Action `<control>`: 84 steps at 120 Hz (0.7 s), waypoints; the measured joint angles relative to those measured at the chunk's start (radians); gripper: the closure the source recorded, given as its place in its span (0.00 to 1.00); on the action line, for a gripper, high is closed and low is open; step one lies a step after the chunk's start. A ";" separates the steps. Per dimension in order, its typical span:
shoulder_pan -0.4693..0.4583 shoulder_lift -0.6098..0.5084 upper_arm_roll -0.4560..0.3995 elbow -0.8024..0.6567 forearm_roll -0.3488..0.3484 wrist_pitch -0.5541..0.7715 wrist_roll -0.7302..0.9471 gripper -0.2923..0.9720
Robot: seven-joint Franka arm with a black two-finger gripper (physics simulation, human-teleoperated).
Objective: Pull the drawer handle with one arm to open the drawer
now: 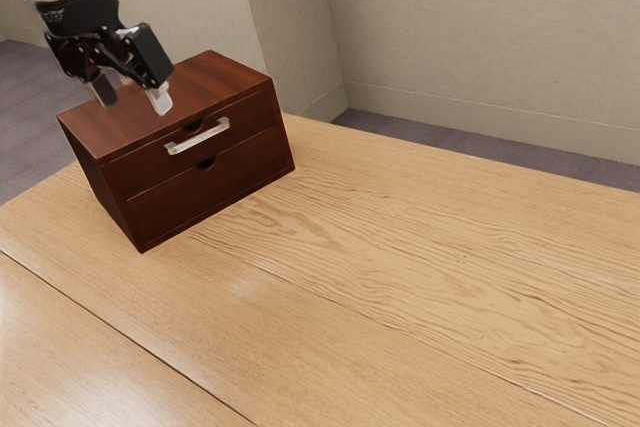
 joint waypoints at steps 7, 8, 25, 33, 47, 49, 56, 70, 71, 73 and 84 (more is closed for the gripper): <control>-0.018 0.002 -0.013 0.020 -0.010 0.001 0.004 0.23; -0.022 0.002 -0.015 0.022 -0.011 0.002 0.004 0.23; -0.089 0.126 -0.013 0.029 -0.020 0.025 0.011 0.23; -0.078 0.144 -0.013 0.040 0.001 0.032 0.015 0.23; -0.038 0.177 -0.016 0.062 0.065 0.049 0.033 0.23; -0.037 0.181 -0.016 0.061 0.073 0.053 0.036 0.23; -0.040 0.173 -0.019 0.034 0.116 0.066 0.045 0.23; -0.059 0.121 -0.053 -0.045 0.220 0.074 0.046 0.23; -0.061 0.116 -0.054 -0.049 0.224 0.072 0.045 0.23; -0.065 0.108 -0.055 -0.056 0.229 0.069 0.044 0.23; -0.081 0.096 -0.053 -0.116 0.241 0.086 0.046 0.23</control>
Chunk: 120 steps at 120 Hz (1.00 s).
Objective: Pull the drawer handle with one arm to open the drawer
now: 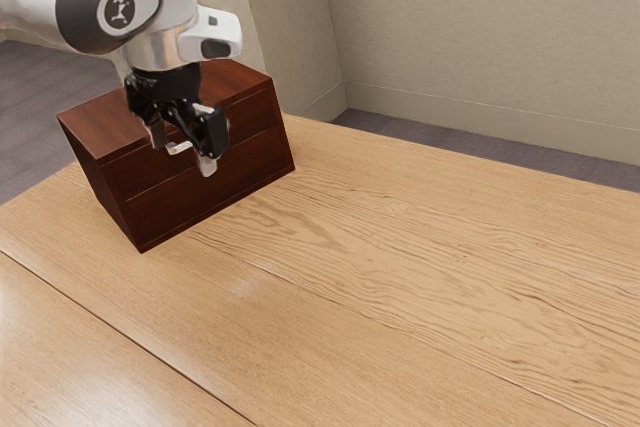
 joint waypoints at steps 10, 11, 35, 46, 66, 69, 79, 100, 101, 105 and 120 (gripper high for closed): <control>-0.001 0.006 0.004 -0.061 -0.001 0.058 0.010 0.23; 0.000 0.008 0.005 -0.064 -0.001 0.063 0.011 0.23; 0.041 0.044 0.040 -0.048 -0.008 0.169 0.084 0.23; 0.054 0.064 0.042 -0.034 -0.018 0.201 0.141 0.23; 0.037 0.111 0.046 -0.023 -0.027 0.268 0.238 0.23; 0.035 0.115 0.054 -0.022 -0.027 0.277 0.252 0.23; 0.042 0.138 0.078 -0.021 -0.026 0.318 0.293 0.23; 0.054 0.181 0.105 -0.011 -0.026 0.409 0.363 0.23; 0.057 0.182 0.106 -0.009 -0.026 0.412 0.366 0.23; 0.067 0.183 0.107 -0.004 -0.027 0.423 0.376 0.23; 0.084 0.201 0.109 0.024 -0.029 0.451 0.402 0.23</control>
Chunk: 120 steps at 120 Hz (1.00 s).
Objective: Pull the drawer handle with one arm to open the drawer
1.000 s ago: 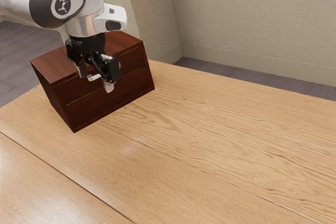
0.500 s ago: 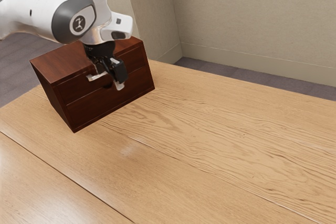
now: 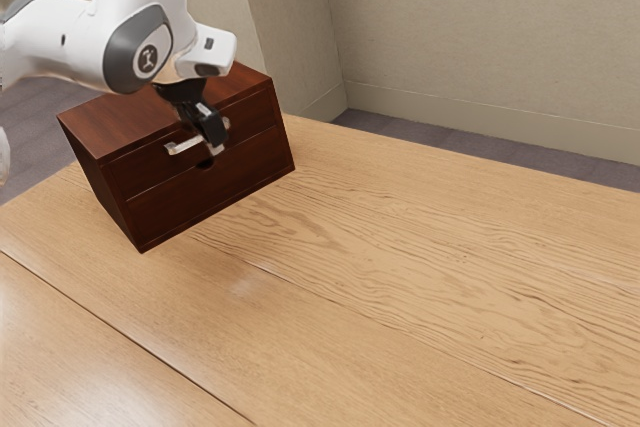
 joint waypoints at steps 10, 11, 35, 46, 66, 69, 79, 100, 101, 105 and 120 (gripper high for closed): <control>0.000 0.017 -0.001 0.007 -0.001 0.011 0.014 0.23; -0.001 0.018 -0.001 0.007 -0.001 0.012 0.015 0.23; 0.000 0.029 -0.001 0.009 0.000 0.026 0.038 0.23; 0.000 0.049 0.018 0.008 0.000 0.040 0.044 0.23; 0.014 0.076 0.034 0.007 0.002 0.084 0.054 0.23; 0.014 0.081 0.034 0.008 0.002 0.092 0.055 0.23; 0.014 0.091 0.035 0.009 0.006 0.120 0.060 0.23; 0.014 0.099 0.062 0.009 0.017 0.154 0.065 0.23; 0.014 0.100 0.064 0.009 0.017 0.156 0.065 0.23; 0.015 0.108 0.067 0.009 0.018 0.163 0.066 0.23; 0.020 0.129 0.070 0.009 0.016 0.184 0.066 0.25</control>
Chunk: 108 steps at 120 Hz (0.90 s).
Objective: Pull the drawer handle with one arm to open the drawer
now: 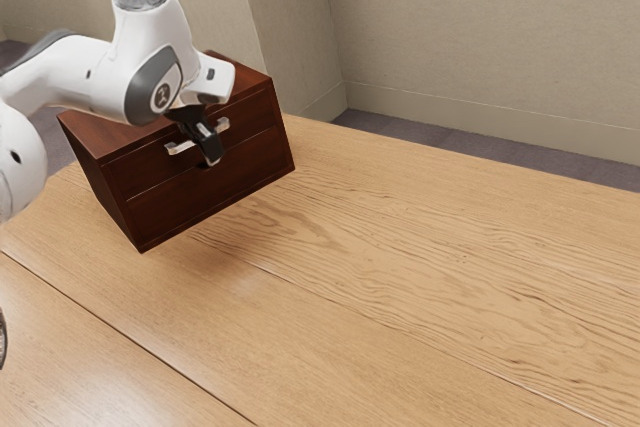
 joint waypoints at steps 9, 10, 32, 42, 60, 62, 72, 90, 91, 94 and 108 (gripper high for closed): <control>0.002 0.006 0.000 0.000 -0.001 0.009 -0.002 0.29; 0.002 0.006 0.000 0.000 -0.001 0.010 -0.002 0.29; 0.008 0.018 -0.001 0.009 -0.003 0.031 -0.006 0.35; 0.008 0.025 -0.003 0.016 -0.004 0.036 -0.007 0.38; 0.014 0.040 -0.006 0.022 -0.012 0.042 -0.009 0.41; 0.015 0.041 -0.005 0.022 -0.014 0.042 -0.010 0.41; 0.023 0.041 -0.006 0.022 -0.021 0.042 -0.011 0.42; 0.030 0.041 -0.032 0.008 -0.028 0.043 -0.013 0.40; 0.030 0.040 -0.033 0.007 -0.028 0.043 -0.013 0.40; 0.030 0.040 -0.037 0.004 -0.029 0.044 -0.014 0.40; 0.030 0.031 -0.058 -0.012 -0.029 0.044 -0.016 0.41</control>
